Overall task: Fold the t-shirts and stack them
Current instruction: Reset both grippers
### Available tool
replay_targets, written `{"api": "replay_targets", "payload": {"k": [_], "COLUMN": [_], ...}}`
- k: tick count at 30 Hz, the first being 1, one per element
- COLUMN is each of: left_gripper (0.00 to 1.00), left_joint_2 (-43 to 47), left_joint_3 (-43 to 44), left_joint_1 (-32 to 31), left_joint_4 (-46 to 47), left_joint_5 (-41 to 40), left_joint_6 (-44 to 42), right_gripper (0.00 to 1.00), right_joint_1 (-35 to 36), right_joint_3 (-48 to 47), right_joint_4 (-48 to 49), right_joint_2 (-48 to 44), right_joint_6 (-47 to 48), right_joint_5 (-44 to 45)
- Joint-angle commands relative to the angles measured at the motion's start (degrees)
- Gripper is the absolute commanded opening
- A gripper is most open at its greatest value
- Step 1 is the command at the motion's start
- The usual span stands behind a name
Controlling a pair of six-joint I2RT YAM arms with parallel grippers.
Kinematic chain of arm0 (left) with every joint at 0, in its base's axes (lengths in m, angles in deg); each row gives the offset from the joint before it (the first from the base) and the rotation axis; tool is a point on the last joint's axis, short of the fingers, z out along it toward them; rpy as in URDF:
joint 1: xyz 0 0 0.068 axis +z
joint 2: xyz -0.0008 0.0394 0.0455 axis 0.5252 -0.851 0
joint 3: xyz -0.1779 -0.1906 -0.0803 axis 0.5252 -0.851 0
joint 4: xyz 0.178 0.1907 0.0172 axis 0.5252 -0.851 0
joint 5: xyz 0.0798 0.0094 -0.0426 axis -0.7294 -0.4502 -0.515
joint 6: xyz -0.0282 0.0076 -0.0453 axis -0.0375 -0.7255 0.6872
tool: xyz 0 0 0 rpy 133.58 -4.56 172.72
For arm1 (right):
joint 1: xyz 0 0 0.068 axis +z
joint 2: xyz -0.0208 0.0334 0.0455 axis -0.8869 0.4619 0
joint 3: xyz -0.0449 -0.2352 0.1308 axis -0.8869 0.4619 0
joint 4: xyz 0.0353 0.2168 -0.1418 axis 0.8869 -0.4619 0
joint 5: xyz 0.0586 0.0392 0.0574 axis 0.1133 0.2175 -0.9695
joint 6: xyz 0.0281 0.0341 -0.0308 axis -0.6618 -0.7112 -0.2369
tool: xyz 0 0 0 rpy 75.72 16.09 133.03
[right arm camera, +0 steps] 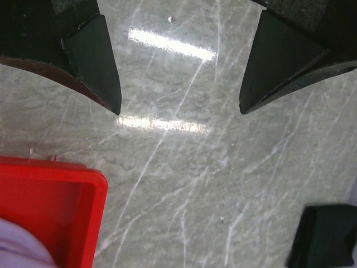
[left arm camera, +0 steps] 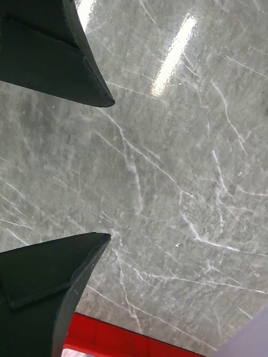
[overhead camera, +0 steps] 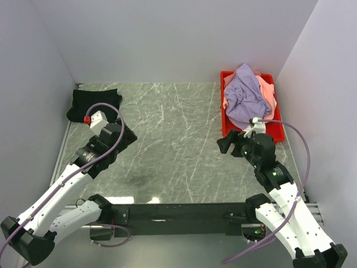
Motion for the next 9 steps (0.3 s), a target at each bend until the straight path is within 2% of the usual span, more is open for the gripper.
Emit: {"api": "replay_targets", "payload": {"k": [1, 9], "left_gripper": [0.99, 0.99], "left_joint_2": [0.3, 1.7], "left_joint_3": [-0.6, -1.0], "left_joint_1": [-0.1, -0.1], "left_joint_4": [1.0, 2.0], "left_joint_5": [-1.9, -2.0], "left_joint_6": [0.6, 0.3], "right_gripper": [0.92, 0.93], "right_joint_1": [-0.4, -0.4], "right_joint_3": [0.8, 0.6], "right_joint_4": [4.8, 4.5], "right_joint_2": [-2.5, -2.4], "right_joint_6": [-1.3, -2.1], "right_joint_5": [2.0, 1.5]}}
